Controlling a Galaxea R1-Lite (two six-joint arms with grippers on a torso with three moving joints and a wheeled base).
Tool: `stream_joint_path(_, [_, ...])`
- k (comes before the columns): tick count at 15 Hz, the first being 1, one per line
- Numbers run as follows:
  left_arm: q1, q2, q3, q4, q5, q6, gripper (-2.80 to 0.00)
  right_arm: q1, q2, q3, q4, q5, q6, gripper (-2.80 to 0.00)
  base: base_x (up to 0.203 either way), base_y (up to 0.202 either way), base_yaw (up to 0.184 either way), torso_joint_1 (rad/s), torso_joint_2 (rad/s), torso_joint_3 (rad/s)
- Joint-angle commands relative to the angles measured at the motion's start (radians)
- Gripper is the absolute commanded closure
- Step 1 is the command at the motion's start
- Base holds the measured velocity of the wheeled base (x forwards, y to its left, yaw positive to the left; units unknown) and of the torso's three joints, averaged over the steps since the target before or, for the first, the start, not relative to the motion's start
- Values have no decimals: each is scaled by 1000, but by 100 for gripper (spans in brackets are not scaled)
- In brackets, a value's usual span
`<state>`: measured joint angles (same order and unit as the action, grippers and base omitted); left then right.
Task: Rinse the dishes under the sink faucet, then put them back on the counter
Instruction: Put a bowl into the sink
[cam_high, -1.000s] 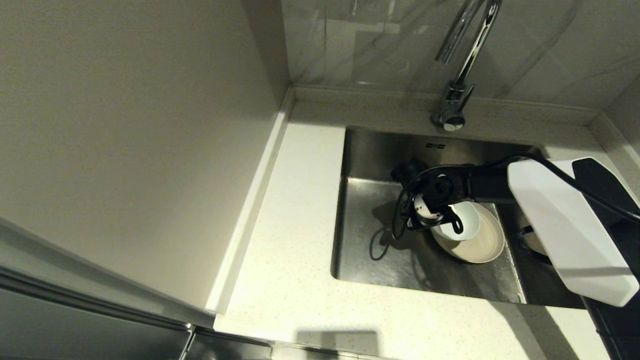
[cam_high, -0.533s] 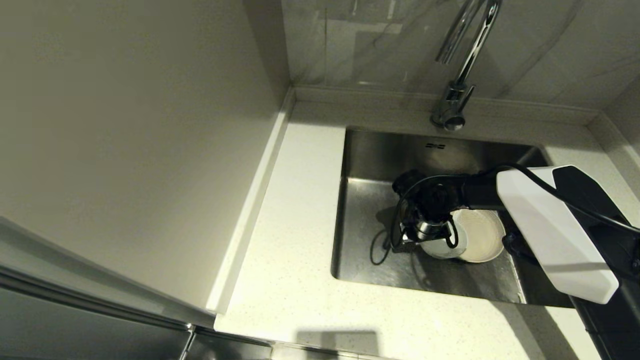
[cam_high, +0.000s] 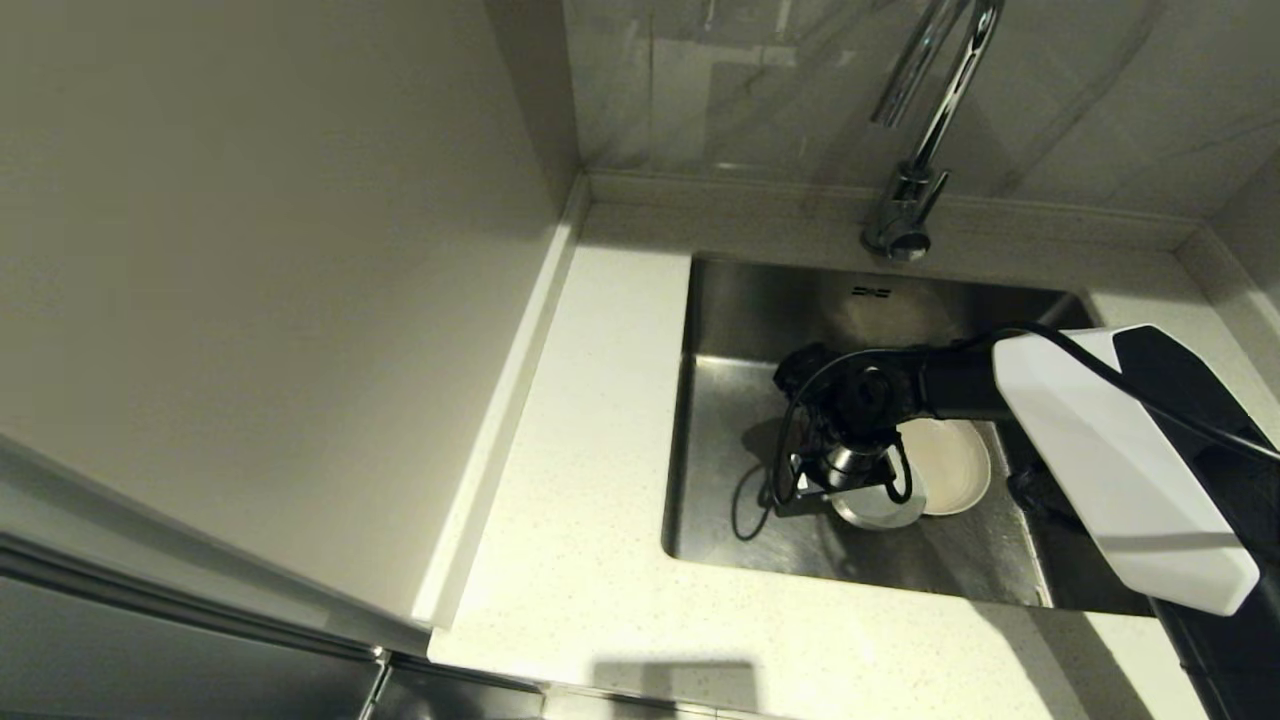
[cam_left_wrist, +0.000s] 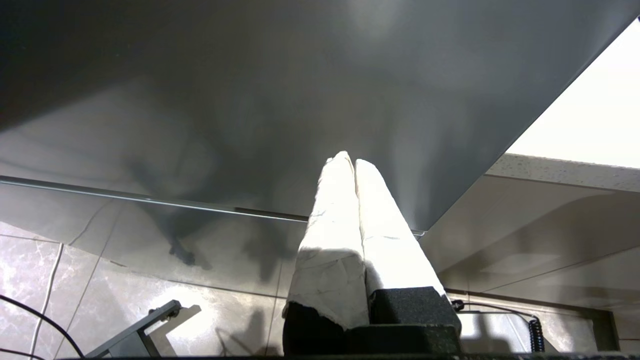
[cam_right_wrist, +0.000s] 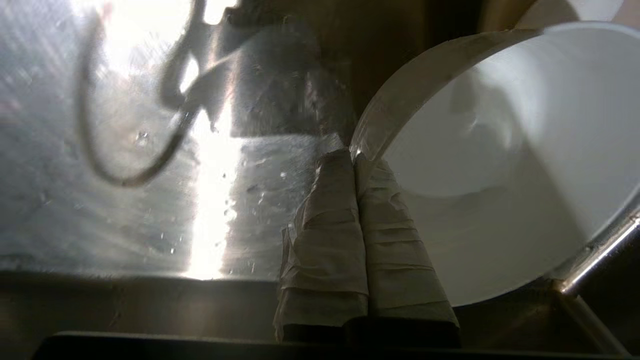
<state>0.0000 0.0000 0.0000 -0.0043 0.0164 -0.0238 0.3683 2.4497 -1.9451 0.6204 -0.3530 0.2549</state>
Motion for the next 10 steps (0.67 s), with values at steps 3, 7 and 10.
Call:
stream_joint_path(3, [0,-3,0,0,0,-1,0,26,-89,60,4,-3,0,0,0,0,0,0,0,0])
stream_joint_path(7, [0,-3,0,0,0,-1,0,75,-111,111,4,-3,29,0,0,0,0,0,0,0])
stream_joint_path(10, [0,-3,0,0,0,-1,0,93,-82,110,4,-3,40,0,0,0,0,0,0,0])
